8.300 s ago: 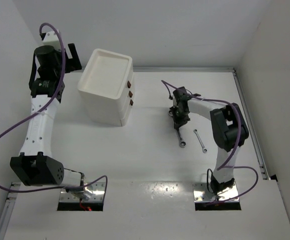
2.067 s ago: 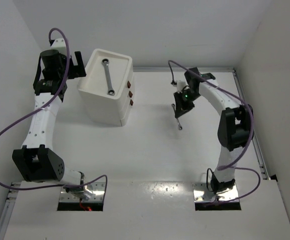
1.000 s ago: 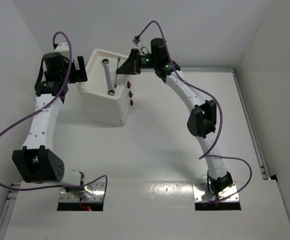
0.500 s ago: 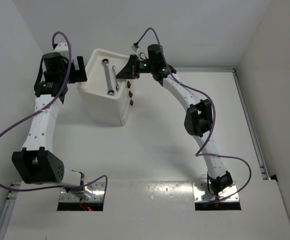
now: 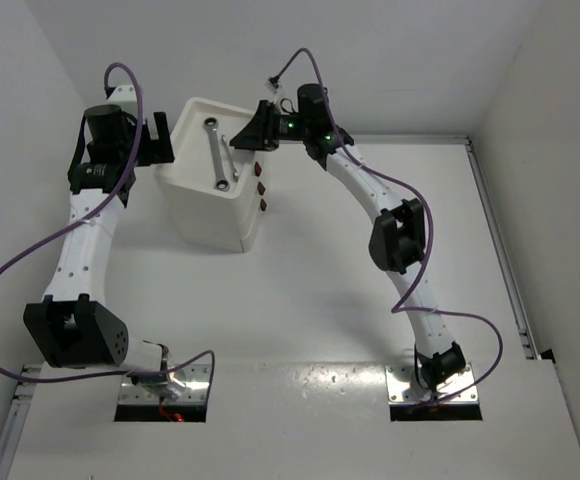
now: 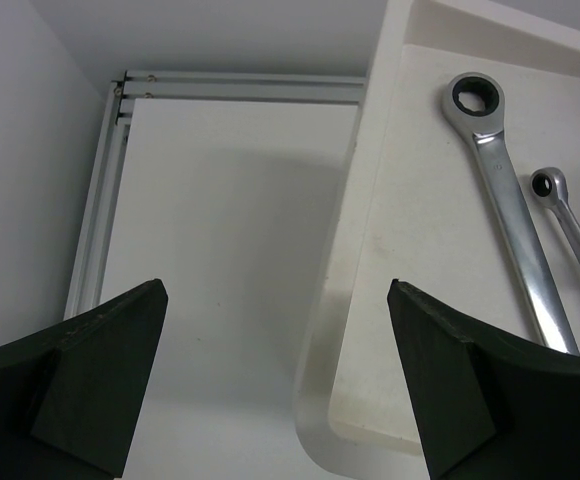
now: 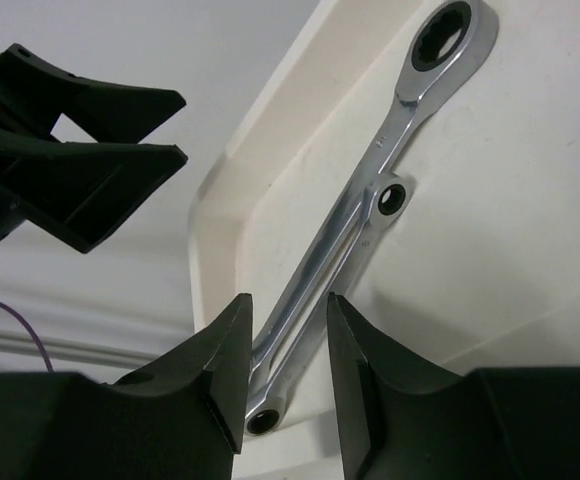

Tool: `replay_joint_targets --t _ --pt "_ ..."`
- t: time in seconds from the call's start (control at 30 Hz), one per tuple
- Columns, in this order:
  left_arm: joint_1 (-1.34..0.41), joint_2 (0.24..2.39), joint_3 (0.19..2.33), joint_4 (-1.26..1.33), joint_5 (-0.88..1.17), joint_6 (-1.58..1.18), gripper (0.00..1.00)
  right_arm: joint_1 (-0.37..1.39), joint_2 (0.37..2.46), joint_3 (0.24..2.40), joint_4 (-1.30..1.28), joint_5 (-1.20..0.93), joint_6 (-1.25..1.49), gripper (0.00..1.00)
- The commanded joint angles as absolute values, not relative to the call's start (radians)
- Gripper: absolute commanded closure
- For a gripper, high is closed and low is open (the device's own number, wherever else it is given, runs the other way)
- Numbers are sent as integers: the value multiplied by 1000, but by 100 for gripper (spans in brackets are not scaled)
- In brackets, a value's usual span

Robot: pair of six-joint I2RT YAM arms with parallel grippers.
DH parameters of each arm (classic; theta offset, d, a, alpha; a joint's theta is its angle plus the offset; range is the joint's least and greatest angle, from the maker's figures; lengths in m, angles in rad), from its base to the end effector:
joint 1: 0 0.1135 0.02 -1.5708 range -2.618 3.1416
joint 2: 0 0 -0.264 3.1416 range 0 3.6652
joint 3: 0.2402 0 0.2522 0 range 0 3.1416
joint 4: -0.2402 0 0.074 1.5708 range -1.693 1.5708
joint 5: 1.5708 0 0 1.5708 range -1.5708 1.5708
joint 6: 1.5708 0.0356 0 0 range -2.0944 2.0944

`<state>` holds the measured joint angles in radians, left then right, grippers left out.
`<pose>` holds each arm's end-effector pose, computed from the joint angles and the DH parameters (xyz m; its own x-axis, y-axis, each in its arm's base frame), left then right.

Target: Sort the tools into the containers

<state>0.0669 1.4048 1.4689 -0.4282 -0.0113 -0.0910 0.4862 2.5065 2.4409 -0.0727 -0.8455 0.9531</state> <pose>0.3187 0.0218 0.4104 -0.3468 -0.1143 -0.9309 -0.1093 0.9907 -0.0809 0.4982 0.2934 0.3005 -0.8575 0.1585 -0.4895 -0.4597 0.1916 0.8672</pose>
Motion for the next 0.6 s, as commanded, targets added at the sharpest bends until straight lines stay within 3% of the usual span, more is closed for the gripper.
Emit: replay_joint_targets --t 0.0,0.23,0.37,0.57 --pt "69 1403 1511 -385 8 -106 1 485 2381 2465 18 -830 927 64" --pt "80 1474 1640 -483 -25 -106 1 379 2136 2386 -161 -707 747 55" --pt "124 1465 1603 -483 -12 -116 1 223 1959 2126 -473 -510 438 47" --pt "199 1431 1514 -483 -26 -139 1 14 1732 1681 -577 -374 151 38"
